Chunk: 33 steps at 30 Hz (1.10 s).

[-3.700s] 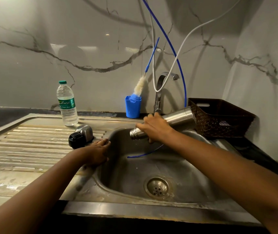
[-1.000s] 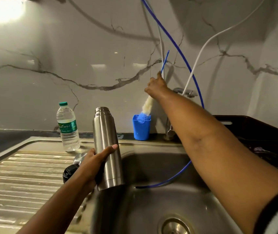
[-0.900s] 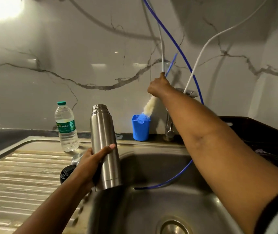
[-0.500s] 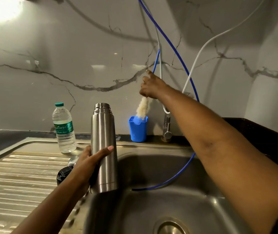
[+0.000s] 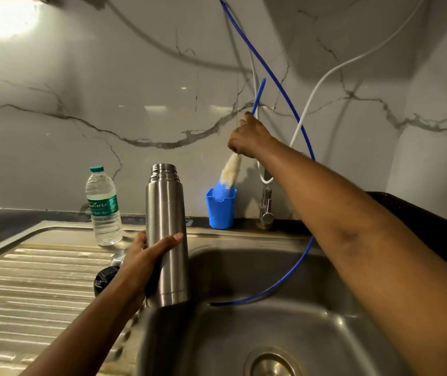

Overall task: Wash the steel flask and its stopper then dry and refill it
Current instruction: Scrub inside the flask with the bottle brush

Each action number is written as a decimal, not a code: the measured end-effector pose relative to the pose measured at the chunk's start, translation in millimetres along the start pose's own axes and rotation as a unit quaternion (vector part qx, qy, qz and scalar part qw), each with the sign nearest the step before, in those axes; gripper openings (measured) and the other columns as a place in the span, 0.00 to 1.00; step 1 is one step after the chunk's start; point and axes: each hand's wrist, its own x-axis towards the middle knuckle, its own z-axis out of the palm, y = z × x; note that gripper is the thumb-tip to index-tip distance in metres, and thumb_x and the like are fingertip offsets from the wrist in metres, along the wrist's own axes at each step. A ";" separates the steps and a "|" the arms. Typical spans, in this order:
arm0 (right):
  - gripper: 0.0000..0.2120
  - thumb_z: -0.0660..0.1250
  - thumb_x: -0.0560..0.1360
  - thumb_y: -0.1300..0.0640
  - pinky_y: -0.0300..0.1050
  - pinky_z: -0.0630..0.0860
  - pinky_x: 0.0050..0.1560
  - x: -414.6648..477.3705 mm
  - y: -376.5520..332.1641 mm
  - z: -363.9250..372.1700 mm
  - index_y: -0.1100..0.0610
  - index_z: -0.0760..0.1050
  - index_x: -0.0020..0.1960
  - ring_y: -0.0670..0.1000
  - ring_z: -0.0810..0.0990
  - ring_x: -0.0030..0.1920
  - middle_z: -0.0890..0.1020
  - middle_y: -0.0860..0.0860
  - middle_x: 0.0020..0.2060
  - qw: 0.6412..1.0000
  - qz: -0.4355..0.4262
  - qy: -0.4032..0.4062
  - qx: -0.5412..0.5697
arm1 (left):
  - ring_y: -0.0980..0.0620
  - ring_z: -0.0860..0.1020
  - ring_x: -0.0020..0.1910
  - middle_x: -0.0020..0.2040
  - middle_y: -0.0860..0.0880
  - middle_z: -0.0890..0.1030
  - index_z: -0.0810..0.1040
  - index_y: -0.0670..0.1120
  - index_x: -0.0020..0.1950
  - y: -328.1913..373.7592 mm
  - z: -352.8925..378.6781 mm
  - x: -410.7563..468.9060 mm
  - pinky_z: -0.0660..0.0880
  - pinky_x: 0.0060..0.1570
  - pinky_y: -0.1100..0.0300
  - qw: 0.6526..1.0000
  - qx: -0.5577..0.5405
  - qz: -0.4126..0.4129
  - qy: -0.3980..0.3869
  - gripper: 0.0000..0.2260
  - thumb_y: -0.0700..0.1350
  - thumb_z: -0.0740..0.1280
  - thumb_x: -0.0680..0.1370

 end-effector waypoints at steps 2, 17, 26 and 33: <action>0.07 0.67 0.75 0.60 0.56 0.57 0.70 -5.9 8.9 -6.4 0.53 0.77 0.53 0.58 0.74 0.60 0.81 0.52 0.52 1.000 0.019 -0.004 0.005 | 0.48 0.79 0.46 0.51 0.44 0.79 0.68 0.45 0.63 -2.5 -0.7 1.7 0.74 0.37 0.58 1.000 -0.008 0.001 0.003 0.32 0.47 0.77 0.63; 0.10 0.60 0.78 0.58 0.50 0.59 0.66 -54.6 24.4 -35.5 0.57 0.75 0.57 0.56 0.76 0.57 0.82 0.53 0.51 0.976 0.187 -0.009 0.110 | 0.43 0.80 0.46 0.54 0.40 0.78 0.65 0.46 0.68 1.6 -1.5 -2.8 0.77 0.36 0.54 1.000 -0.004 -0.002 0.000 0.49 0.55 0.78 0.50; 0.09 0.61 0.79 0.54 0.53 0.60 0.63 -94.3 57.0 -46.9 0.49 0.77 0.57 0.54 0.77 0.51 0.82 0.51 0.48 0.897 0.263 0.090 0.345 | 0.39 0.77 0.53 0.66 0.37 0.71 0.59 0.47 0.75 9.3 -3.4 -12.0 0.78 0.49 0.45 0.999 0.033 -0.006 0.011 0.55 0.57 0.81 0.53; 0.10 0.61 0.79 0.52 0.52 0.58 0.62 -128.1 99.3 -53.0 0.49 0.77 0.57 0.54 0.74 0.55 0.80 0.51 0.53 0.854 0.190 0.103 0.474 | 0.39 0.76 0.56 0.66 0.39 0.72 0.60 0.47 0.75 18.3 -3.2 -20.0 0.77 0.52 0.45 0.995 0.088 0.014 0.038 0.59 0.63 0.78 0.48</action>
